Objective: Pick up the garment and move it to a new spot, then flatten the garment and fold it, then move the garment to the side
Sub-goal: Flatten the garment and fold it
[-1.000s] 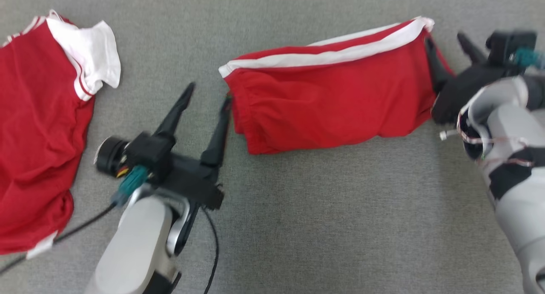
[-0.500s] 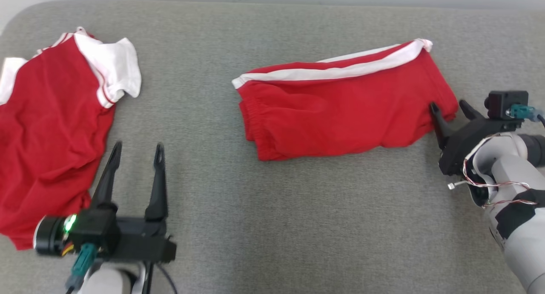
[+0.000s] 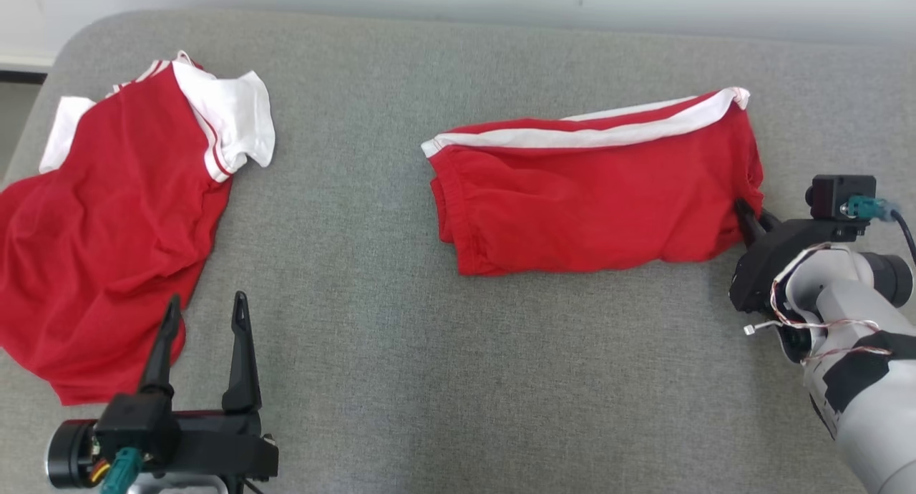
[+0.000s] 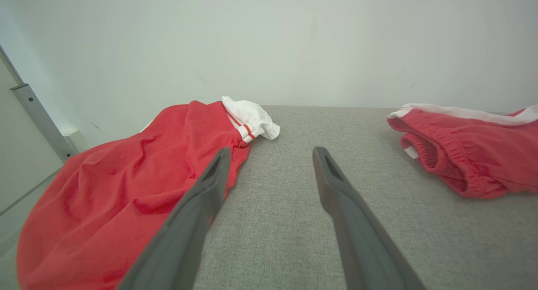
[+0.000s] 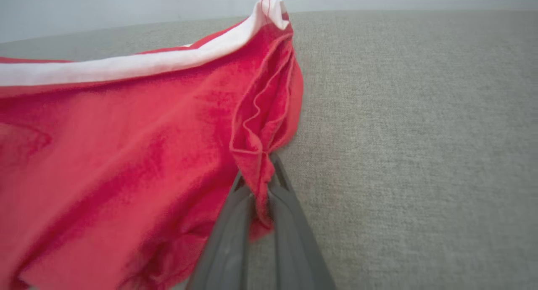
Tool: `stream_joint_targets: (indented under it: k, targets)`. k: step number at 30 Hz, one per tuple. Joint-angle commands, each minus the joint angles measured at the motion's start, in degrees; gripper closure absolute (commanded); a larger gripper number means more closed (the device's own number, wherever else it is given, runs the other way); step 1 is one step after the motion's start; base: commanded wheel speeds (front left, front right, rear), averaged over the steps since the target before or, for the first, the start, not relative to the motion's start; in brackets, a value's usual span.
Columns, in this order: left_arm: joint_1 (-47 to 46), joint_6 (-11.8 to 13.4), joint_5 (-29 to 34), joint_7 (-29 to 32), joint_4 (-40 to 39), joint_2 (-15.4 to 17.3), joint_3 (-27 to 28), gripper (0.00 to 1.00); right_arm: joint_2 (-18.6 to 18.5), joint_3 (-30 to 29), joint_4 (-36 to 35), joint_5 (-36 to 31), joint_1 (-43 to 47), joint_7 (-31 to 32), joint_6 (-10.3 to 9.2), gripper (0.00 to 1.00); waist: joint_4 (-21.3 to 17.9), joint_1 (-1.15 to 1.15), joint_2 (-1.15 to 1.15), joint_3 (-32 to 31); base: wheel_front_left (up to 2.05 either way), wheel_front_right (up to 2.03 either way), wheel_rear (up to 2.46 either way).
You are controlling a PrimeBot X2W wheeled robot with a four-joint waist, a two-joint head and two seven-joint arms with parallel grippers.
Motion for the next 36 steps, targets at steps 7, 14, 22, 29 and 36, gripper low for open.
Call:
stream_joint_targets:
  k: [7, 14, 22, 29, 36]
  targets:
    - [4.11, -0.01, 1.59, -0.19, 1.17, -1.14, 0.79, 0.00, -1.56, 1.62, -4.06, 4.17, 6.61, -4.54, -0.12, 1.00, -1.41, 0.01, 0.00, -6.13, 0.00, 0.00, 0.00]
    - [6.81, -0.71, 1.99, -0.19, 1.59, -1.23, 2.21, 0.00, -4.96, 2.24, -10.59, 8.30, 17.31, -5.73, -0.12, 1.00, -3.59, 0.01, 0.00, -9.62, 0.00, 0.00, 0.00]
    - [8.05, -1.31, 2.47, -0.19, 1.33, -1.39, 3.07, 0.00, -6.61, -1.46, -15.12, 10.62, 24.75, -4.64, -0.12, 0.00, -5.40, 0.01, 0.00, -10.48, 0.00, 0.00, 0.00]
    - [8.18, -1.69, 3.53, -0.19, 1.10, -1.54, 2.82, 0.00, -6.87, -4.74, -14.77, 7.49, 21.71, -2.33, -0.12, 0.00, -5.61, 0.01, 0.00, -10.85, 0.00, 0.00, 0.00]
    - [6.53, -1.88, 4.31, -0.19, 1.03, -1.64, 2.03, 0.00, -4.83, -5.29, -8.58, 2.67, 15.58, 2.83, -0.12, 0.00, -4.34, 0.01, 0.00, -9.33, 0.00, 0.00, 0.00]
